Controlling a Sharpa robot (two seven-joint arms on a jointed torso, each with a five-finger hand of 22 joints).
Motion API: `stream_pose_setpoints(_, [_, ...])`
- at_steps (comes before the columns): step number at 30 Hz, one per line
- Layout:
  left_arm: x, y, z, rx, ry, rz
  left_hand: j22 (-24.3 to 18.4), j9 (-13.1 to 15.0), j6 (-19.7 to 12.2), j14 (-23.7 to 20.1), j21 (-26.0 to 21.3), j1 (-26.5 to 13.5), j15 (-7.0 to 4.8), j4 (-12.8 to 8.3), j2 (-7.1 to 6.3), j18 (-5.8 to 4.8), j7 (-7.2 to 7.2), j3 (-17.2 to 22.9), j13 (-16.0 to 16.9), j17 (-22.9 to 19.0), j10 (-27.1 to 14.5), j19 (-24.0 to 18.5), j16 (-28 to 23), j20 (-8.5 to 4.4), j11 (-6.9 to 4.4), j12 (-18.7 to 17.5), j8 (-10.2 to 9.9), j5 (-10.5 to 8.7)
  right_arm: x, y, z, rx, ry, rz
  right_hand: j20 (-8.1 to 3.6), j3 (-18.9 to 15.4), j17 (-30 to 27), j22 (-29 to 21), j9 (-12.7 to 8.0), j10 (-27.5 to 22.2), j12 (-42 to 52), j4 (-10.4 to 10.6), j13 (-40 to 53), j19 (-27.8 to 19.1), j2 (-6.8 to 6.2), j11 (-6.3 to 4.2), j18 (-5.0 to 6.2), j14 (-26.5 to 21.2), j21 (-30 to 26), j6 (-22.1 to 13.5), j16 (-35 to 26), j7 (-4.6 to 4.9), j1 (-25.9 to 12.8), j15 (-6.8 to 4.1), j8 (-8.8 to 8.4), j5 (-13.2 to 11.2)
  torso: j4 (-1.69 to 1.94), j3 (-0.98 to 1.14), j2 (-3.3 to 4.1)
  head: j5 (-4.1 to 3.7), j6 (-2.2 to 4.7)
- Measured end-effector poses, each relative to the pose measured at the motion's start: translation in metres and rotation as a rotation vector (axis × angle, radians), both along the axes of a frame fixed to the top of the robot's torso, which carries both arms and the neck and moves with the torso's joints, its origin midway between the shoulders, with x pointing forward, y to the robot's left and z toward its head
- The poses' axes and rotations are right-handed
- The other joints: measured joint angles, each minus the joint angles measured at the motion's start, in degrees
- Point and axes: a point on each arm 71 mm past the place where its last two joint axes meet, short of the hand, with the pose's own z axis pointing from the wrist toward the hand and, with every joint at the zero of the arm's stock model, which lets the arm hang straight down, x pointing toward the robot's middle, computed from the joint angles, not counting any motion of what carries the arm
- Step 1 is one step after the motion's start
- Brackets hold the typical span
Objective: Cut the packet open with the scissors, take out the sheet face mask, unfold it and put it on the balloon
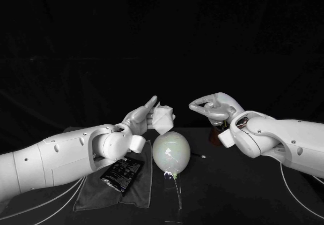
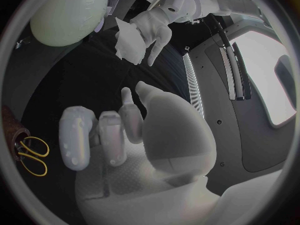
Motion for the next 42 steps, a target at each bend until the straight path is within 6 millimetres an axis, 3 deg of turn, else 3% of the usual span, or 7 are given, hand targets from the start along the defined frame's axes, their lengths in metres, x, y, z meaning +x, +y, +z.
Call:
stream_pose_setpoints(13, [0.0, 0.001, 0.0, -0.006, 0.009, 0.004, -0.1, -0.3, -0.2, -0.8, -0.9, -2.7, 0.4, 0.0, 0.41, -0.01, -0.19, -3.8, 0.0, -0.3, -0.6, -0.9, -0.2, 0.91, 0.2, 0.0, -0.3, 0.0, -0.006, 0.028, 0.008, -0.151, -0.166, 0.107, -0.12, 1.6, 0.0, 0.0, -0.4, 0.0, 0.1, -1.9, 0.0, 0.1, -0.36, 0.0, 0.0, 0.1, 0.2, 0.5, -0.1, -0.06, 1.6, -0.12, -0.04, -0.3, 0.02, -0.03, 0.0, 0.66, -0.21])
stream_pose_setpoints(19, [0.0, 0.0, 0.0, -0.009, 0.013, 0.006, -0.1, -0.5, -0.6, -2.4, -1.9, -3.4, 0.91, -0.1, 1.13, -0.03, -0.2, -5.8, 0.0, -0.7, -1.1, -2.9, -0.4, 1.26, 0.31, 0.0, -0.5, 0.0, -0.007, 0.044, 0.015, -0.249, -0.297, 0.139, -0.13, 2.5, 0.0, 0.0, -0.7, 0.0, 0.1, -2.8, 0.0, 0.1, -0.84, 0.0, 0.0, 0.1, 0.2, 1.1, -0.2, -0.05, 2.0, -0.13, -0.26, 2.0, 0.05, -0.04, 0.0, 0.72, -0.34])
stream_pose_setpoints(28, [0.0, 0.0, -0.001, -0.012, 0.016, 0.008, -0.1, -0.7, -0.6, -3.2, -2.7, -3.4, 0.93, -0.1, 1.18, -0.37, -0.2, -7.5, 0.0, -0.9, -1.3, -4.7, -0.4, 1.44, 0.51, 0.0, -0.5, 0.0, -0.009, 0.066, 0.022, -0.35, -0.461, 0.14, -0.13, 2.9, 0.0, 0.0, -0.8, 0.0, 0.1, -3.1, -0.1, 0.1, -1.83, 0.0, 0.0, 0.1, 0.2, 1.1, -0.3, -0.05, 1.6, -0.13, -0.25, 2.3, 0.09, -0.05, 0.02, 0.98, -0.59])
stream_pose_setpoints(35, [0.0, 0.0, -0.001, -0.013, 0.017, 0.009, -0.1, -1.0, -1.0, -3.9, -2.9, -3.1, 1.22, -0.1, 1.57, -0.38, -0.22, -9.0, 0.0, -1.1, -1.9, -6.6, -0.4, 1.45, 0.7, 0.0, -0.9, 0.0, -0.006, 0.08, 0.022, -0.394, -0.506, 0.122, -0.13, 2.9, 0.0, 0.0, -1.0, 0.0, 0.1, -3.2, -0.1, 0.1, -2.36, 0.0, 0.0, 0.1, 0.2, 1.1, -0.5, -0.06, 1.5, -0.12, -0.64, 2.3, 0.07, -0.06, 0.03, 1.06, -0.35])
stream_pose_setpoints(39, [0.0, 0.0, -0.001, -0.013, 0.017, 0.01, -0.2, -1.1, -1.3, -4.4, -3.2, -4.1, 1.32, -0.1, 2.6, -0.39, -0.51, -11.1, 0.0, -1.3, -2.7, -9.0, -0.4, 1.53, 0.81, 0.0, -1.1, 0.0, -0.004, 0.086, 0.022, -0.409, -0.511, 0.115, -0.13, 2.9, 0.0, 0.0, -1.3, 0.2, 0.8, -3.2, 0.0, 0.1, -3.02, -0.1, 0.0, 0.1, 1.8, 1.1, 0.1, -0.06, 0.8, -0.12, -0.86, 2.2, 0.06, -0.04, 0.03, 1.05, -0.25])
stream_pose_setpoints(42, [0.0, 0.0, 0.0, -0.014, 0.017, 0.01, -0.2, -1.3, -1.4, -4.6, -3.2, -4.2, 1.49, 0.0, 2.67, -0.39, -0.44, -11.9, 0.0, -1.4, -2.7, -9.8, -0.4, 1.5, 0.86, 0.0, -1.1, 0.0, -0.004, 0.091, 0.022, -0.419, -0.51, 0.112, -0.13, 3.2, 0.0, 0.0, -1.3, 0.3, 2.0, -3.0, 0.0, 0.1, -3.31, -0.01, 0.0, 0.1, 2.7, 1.1, 0.4, -0.06, 0.6, -0.12, -0.86, 1.9, 0.06, -0.04, 0.03, 0.99, -0.23])
